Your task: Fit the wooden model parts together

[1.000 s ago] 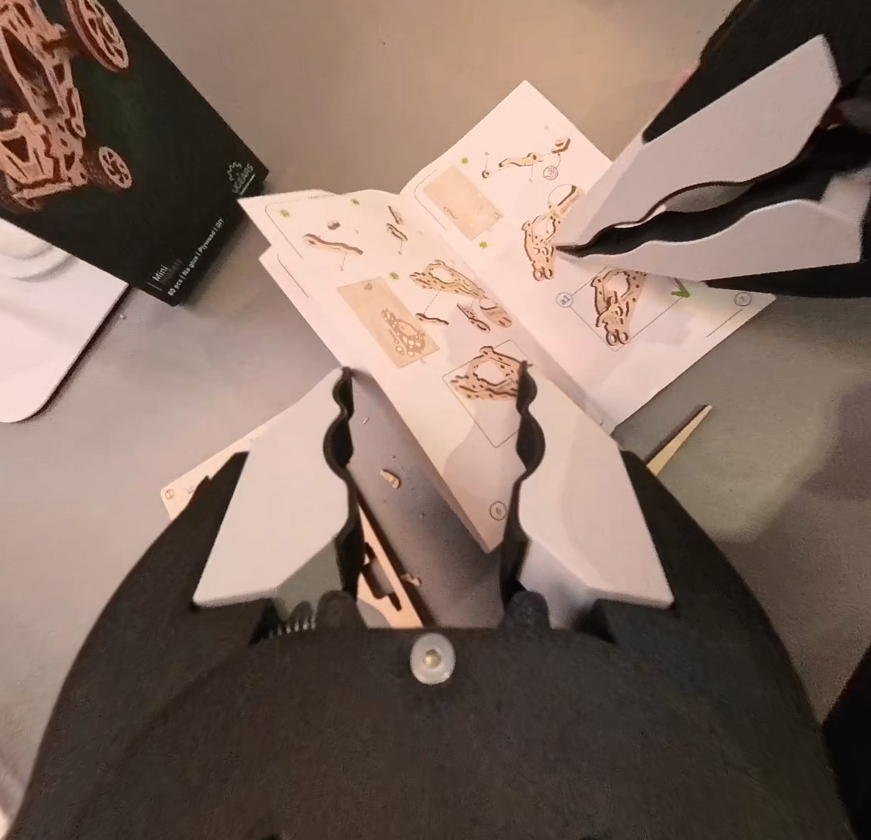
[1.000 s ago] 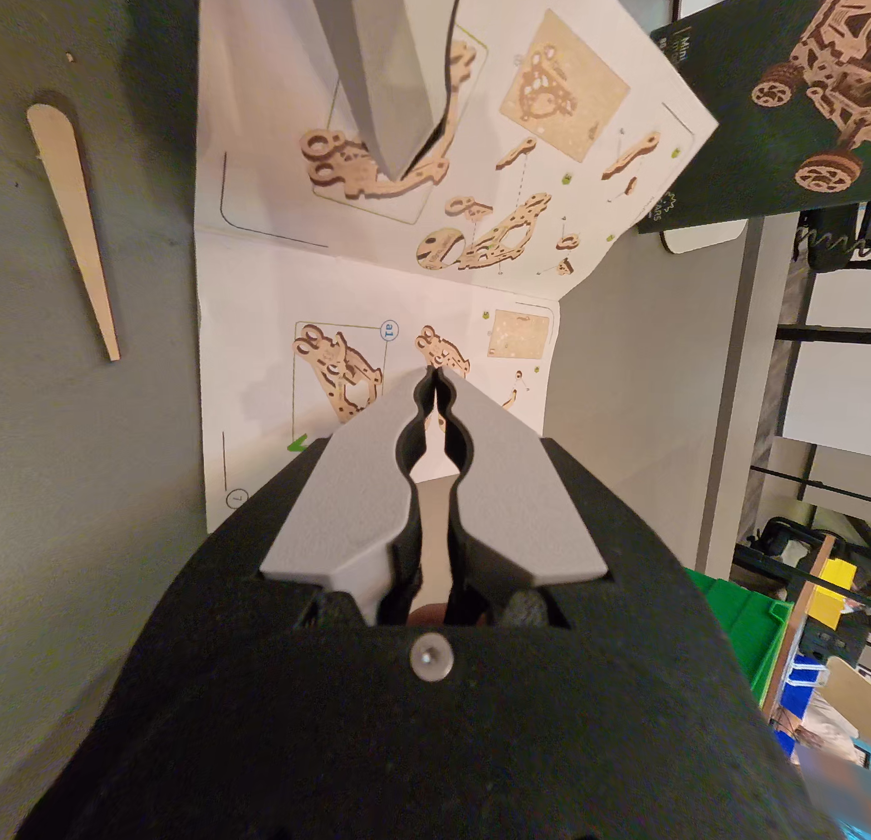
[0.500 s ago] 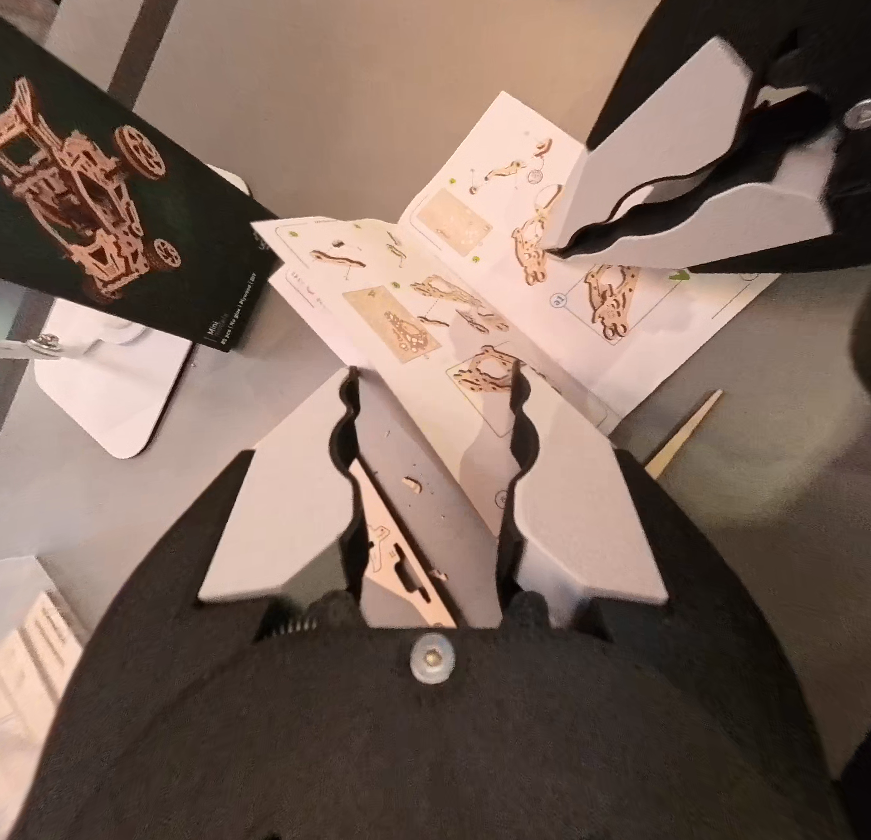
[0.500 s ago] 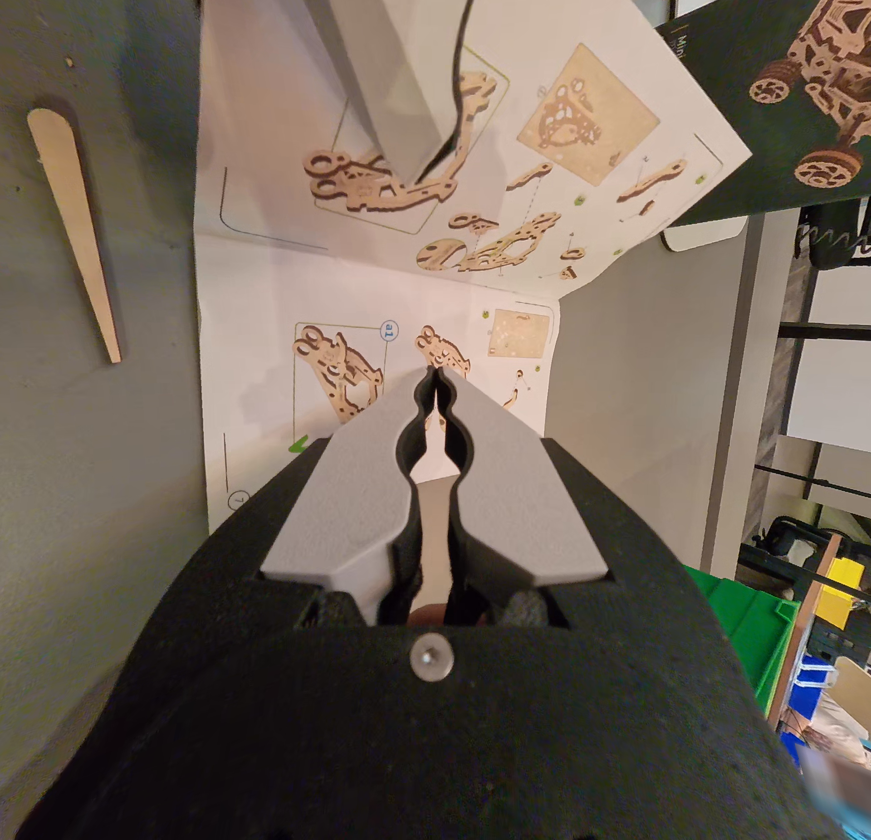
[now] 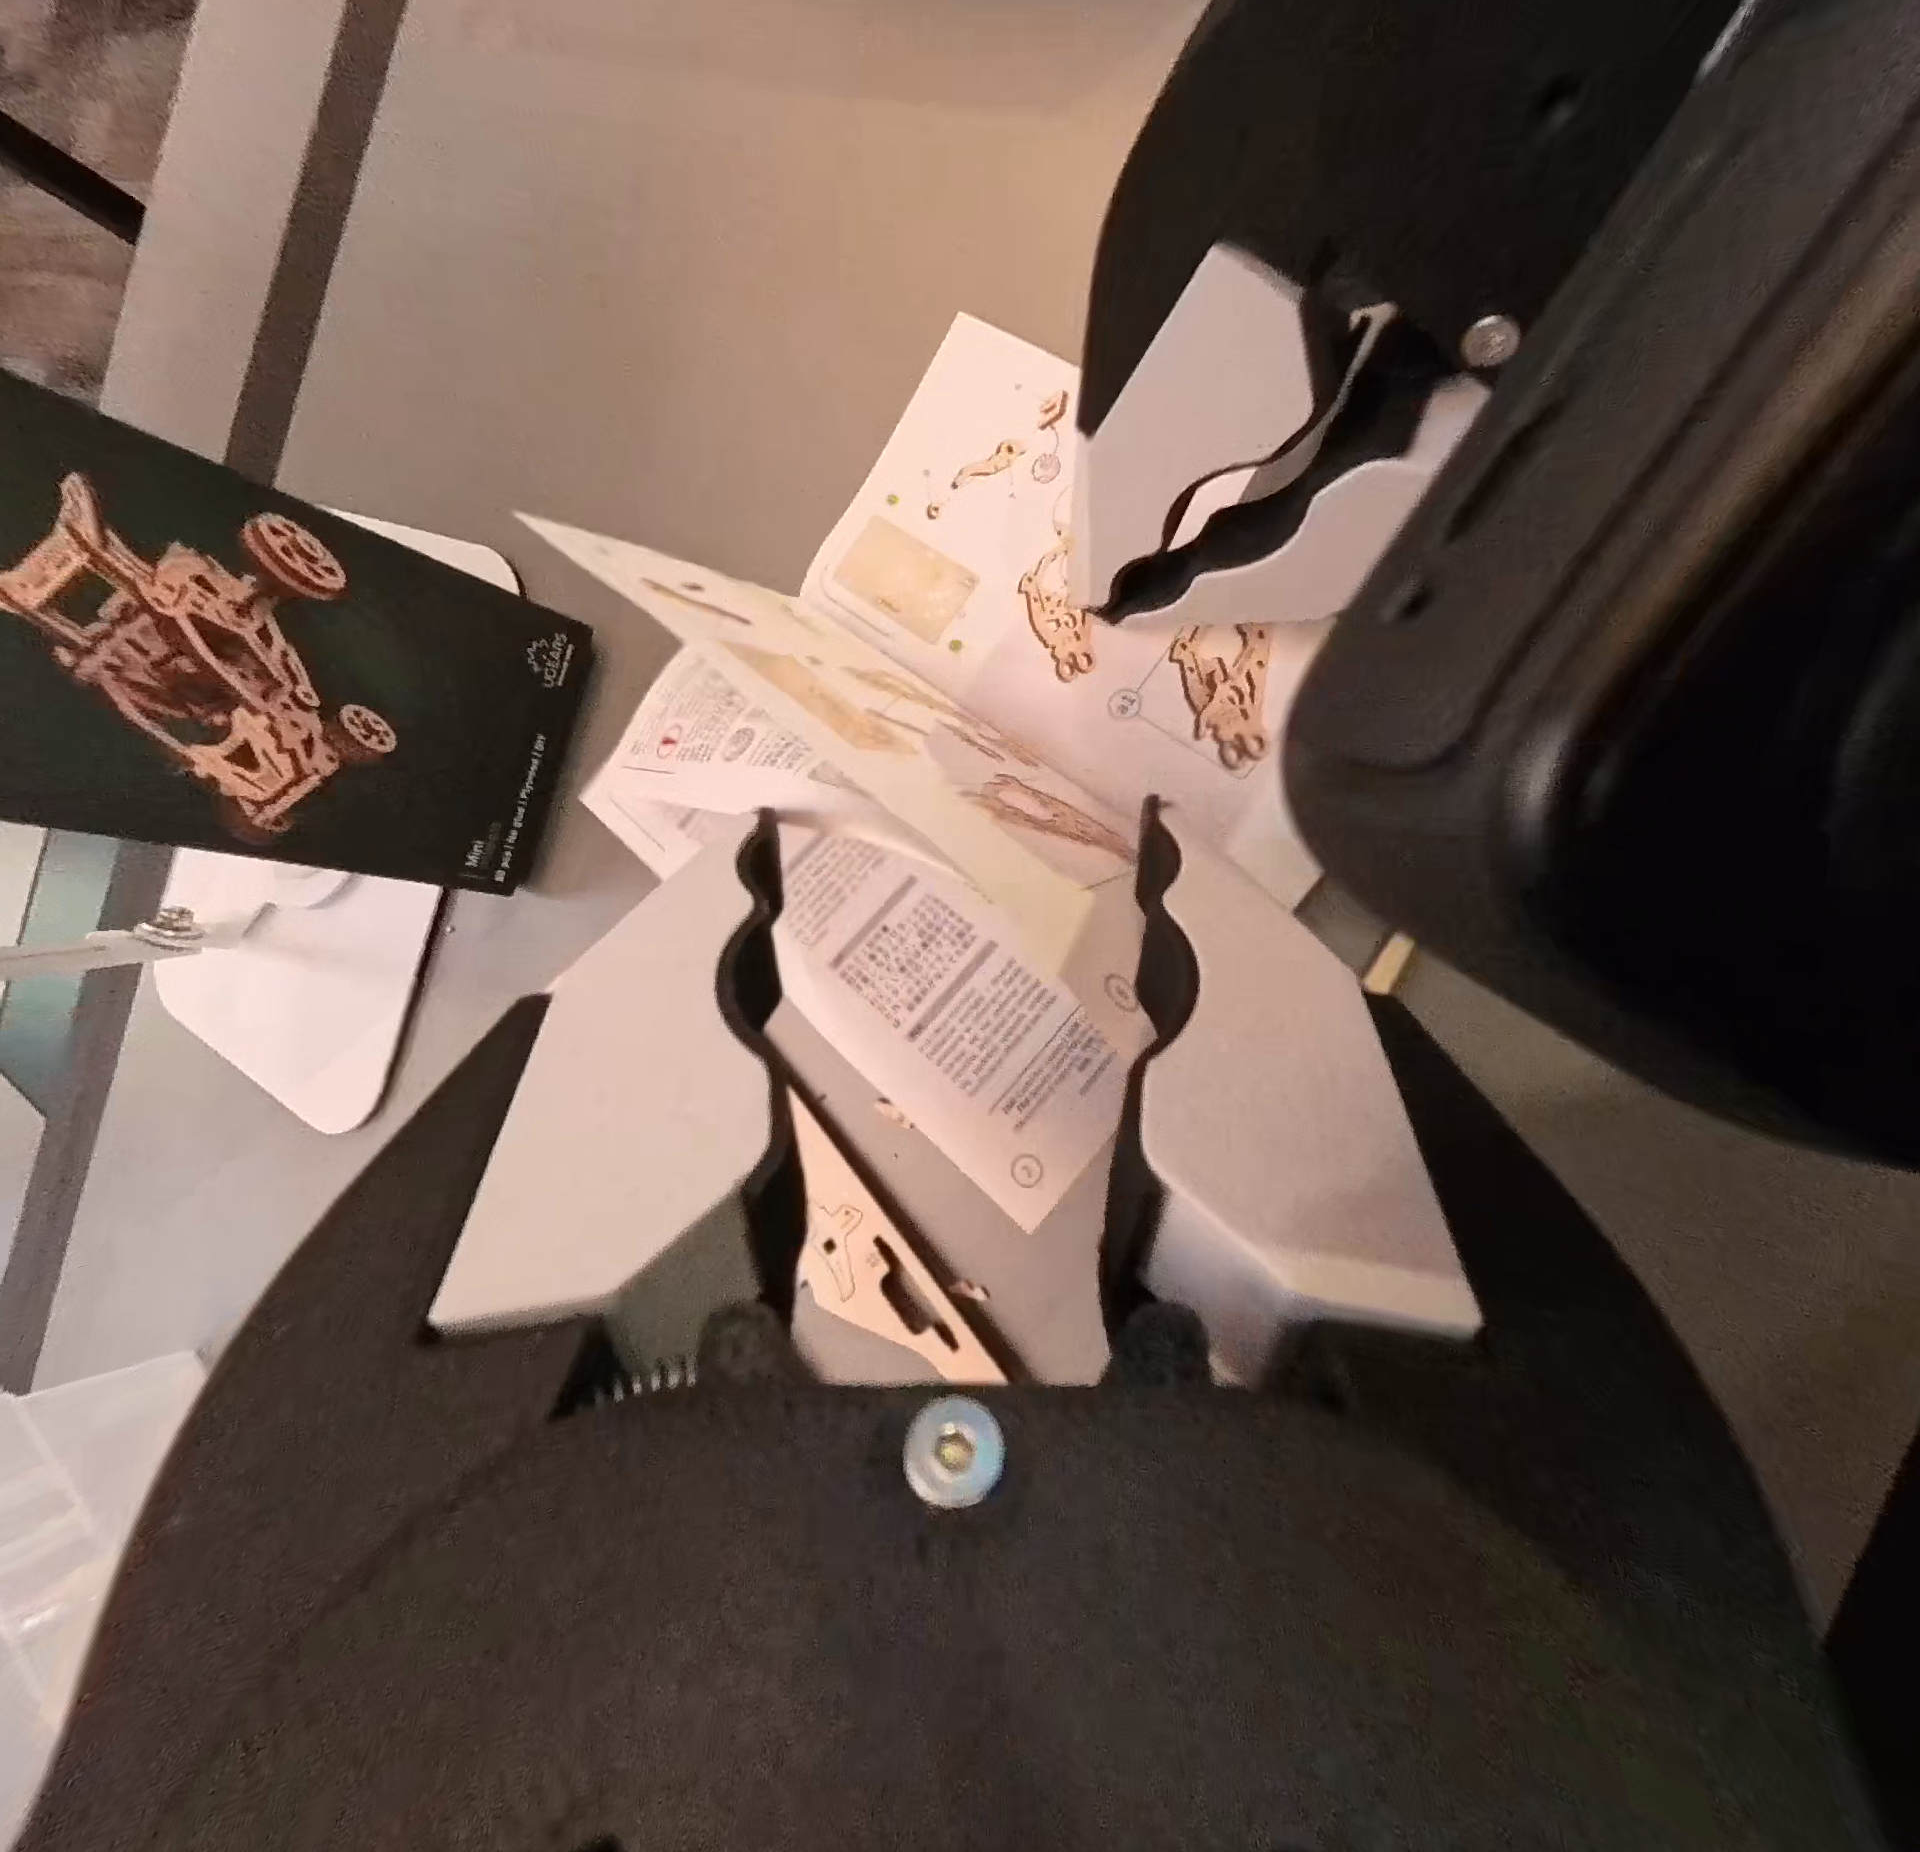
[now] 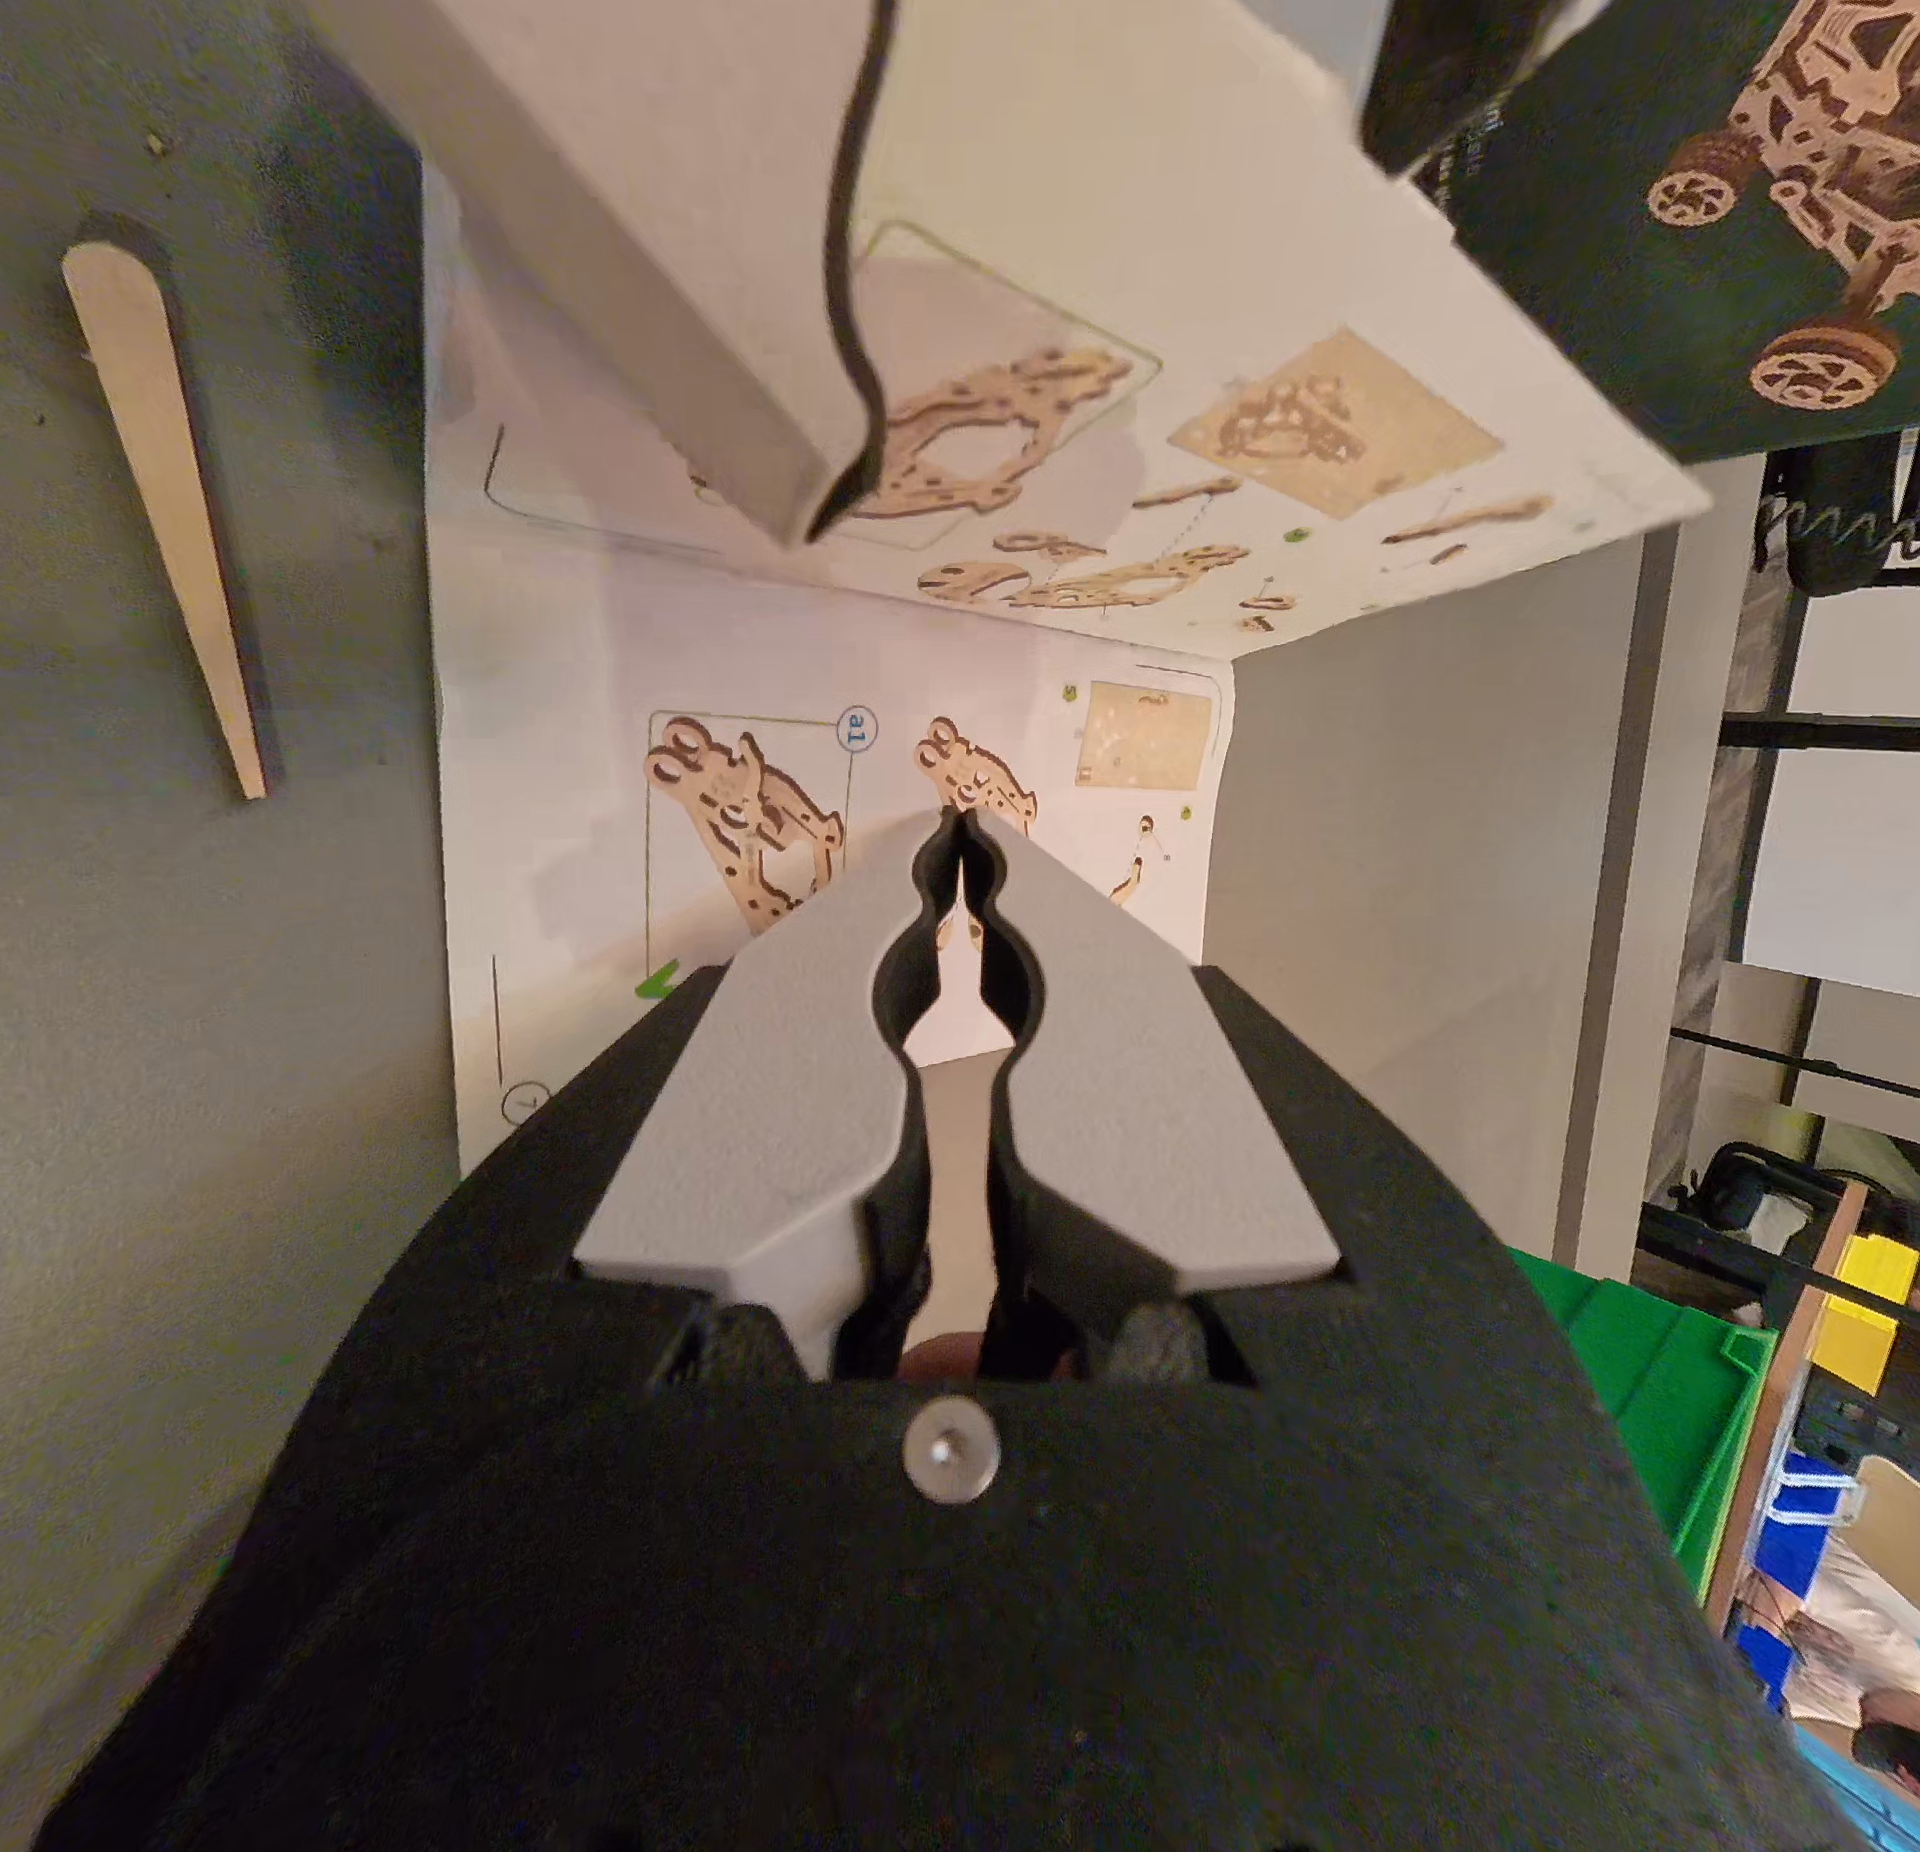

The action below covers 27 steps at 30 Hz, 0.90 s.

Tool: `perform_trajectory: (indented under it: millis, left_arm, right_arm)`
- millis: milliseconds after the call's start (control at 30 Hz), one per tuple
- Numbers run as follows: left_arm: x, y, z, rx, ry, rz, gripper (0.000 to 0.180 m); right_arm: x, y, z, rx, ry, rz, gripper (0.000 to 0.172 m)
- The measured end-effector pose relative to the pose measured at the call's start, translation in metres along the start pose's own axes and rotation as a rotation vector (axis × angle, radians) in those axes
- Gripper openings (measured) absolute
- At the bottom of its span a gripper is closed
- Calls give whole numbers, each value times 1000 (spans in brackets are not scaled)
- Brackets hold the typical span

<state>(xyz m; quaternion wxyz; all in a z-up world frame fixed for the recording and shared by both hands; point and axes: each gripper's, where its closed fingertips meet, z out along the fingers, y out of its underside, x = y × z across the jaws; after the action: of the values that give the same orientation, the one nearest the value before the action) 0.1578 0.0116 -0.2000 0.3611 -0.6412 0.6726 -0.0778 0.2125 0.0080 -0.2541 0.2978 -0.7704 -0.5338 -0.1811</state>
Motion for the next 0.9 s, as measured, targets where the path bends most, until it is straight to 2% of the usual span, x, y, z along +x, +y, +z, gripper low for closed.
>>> perform_trajectory:
  millis: [100,333,467,567,767,900]
  left_arm:
    - [0,-4,-3,8,7,18,68]
    - [-1,9,-2,-38,37,56,79]
    - [-5,3,-12,14,40,44,82]
    - [-5,-8,-20,70,73,20,77]
    - [0,1,-9,2,130,-48,74]
    - [4,5,-5,-20,148,-97,57]
  right_arm:
    - [0,0,0,3,-7,6,0]
    - [0,0,0,0,-5,-3,0]
    - [0,0,0,2,-8,-2,0]
    - [0,0,0,1,-11,-4,0]
    - [0,0,0,3,-11,-2,0]
    - [0,0,0,8,-12,0,0]
